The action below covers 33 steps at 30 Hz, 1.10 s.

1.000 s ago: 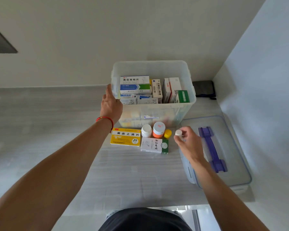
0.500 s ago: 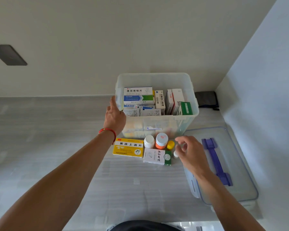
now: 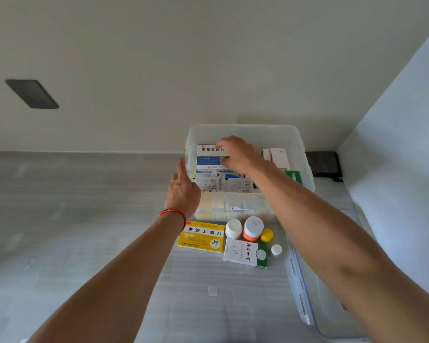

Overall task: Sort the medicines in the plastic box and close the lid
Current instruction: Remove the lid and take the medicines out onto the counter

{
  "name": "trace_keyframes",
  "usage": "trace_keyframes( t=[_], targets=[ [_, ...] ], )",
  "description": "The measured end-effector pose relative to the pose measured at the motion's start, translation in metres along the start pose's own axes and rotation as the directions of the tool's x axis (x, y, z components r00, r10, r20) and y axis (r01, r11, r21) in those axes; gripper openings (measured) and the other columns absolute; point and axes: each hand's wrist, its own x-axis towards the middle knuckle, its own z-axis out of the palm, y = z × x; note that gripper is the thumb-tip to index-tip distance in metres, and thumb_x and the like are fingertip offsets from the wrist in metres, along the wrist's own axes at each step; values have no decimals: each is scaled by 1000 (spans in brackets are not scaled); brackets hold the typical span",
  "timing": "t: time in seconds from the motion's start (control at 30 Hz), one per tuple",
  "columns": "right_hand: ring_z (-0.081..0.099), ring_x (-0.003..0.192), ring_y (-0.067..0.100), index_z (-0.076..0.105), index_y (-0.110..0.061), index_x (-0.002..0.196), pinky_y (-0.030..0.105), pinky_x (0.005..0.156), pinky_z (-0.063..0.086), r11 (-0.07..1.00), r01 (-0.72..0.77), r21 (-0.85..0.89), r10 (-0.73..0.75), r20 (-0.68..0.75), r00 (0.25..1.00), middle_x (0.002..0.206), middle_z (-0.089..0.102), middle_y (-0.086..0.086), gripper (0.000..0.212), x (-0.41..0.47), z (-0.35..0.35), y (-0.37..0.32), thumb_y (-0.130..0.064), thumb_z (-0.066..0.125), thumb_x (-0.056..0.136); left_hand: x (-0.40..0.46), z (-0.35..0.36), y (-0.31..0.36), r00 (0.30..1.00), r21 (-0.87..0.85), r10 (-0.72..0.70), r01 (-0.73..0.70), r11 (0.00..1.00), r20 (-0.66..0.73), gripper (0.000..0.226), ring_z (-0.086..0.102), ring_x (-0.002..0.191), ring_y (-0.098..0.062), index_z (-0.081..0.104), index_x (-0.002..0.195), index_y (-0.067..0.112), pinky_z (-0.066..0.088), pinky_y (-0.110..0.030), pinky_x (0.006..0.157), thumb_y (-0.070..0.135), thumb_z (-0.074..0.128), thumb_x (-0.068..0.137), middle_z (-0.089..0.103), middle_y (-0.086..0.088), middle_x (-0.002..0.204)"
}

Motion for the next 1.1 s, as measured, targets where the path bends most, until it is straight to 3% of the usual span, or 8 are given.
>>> trace_keyframes(
  t=[0.23,0.37,0.53,0.67,0.8,0.87,0.93,1.1],
  targets=[
    [51,120,32,53,-9,135,50,100,50,931,98,-351,-64,106,992,130,52,13,62,22,20,1,-27,82,84,-2,-3,2,1000,0,23,-23,1000,-17,75,47,125,-34,14,156,29,44,-54,103,1,35,89,48,-13,139],
    [53,118,30,53,-7,136,43,100,48,912,177,-371,-143,117,983,131,55,15,42,12,16,8,-11,66,96,-4,-4,5,1000,-20,25,-25,999,-1,74,47,125,-34,15,155,28,44,-54,105,0,34,89,48,-14,138],
    [62,106,28,51,-6,136,26,79,45,936,182,-300,-213,-75,974,122,65,15,42,-27,-7,12,4,57,95,-5,-8,6,999,-13,20,-19,1000,37,73,46,128,-37,12,157,26,43,-56,105,3,34,91,47,-16,140],
    [62,112,32,54,-9,135,43,87,55,961,183,-205,-238,-288,928,125,66,14,34,-76,-37,5,-7,54,101,-10,-24,11,988,19,57,-60,998,147,60,42,132,-37,16,157,24,39,-52,112,23,41,102,41,-17,141],
    [65,116,25,58,-15,133,42,93,59,879,402,-257,-475,-392,788,130,69,6,33,-152,-40,-8,-27,54,103,-48,-60,3,949,-143,251,-280,949,-189,36,62,104,-13,56,132,16,51,-27,91,36,49,102,59,-12,124],
    [67,118,24,62,-13,132,40,100,56,815,499,-295,-579,-375,724,129,71,8,35,-186,-20,-19,-29,57,101,-76,-67,-9,994,-465,102,-114,878,-49,34,68,92,-18,60,121,22,59,-38,76,42,55,94,68,-9,110],
    [67,118,26,68,-11,127,42,98,57,814,523,-253,-581,-319,749,127,71,7,31,-209,14,-33,-25,63,100,-102,-61,-32,979,-641,-39,160,751,199,33,71,88,-20,58,123,22,60,-35,68,28,65,91,70,-12,108],
    [67,115,25,74,-15,121,45,90,58,924,375,75,-375,-15,927,133,67,3,27,-245,90,-44,-22,72,94,-122,-37,-113,913,-488,-291,399,776,285,42,69,67,-11,54,123,17,49,-19,53,0,69,89,76,-10,94]
  ],
)
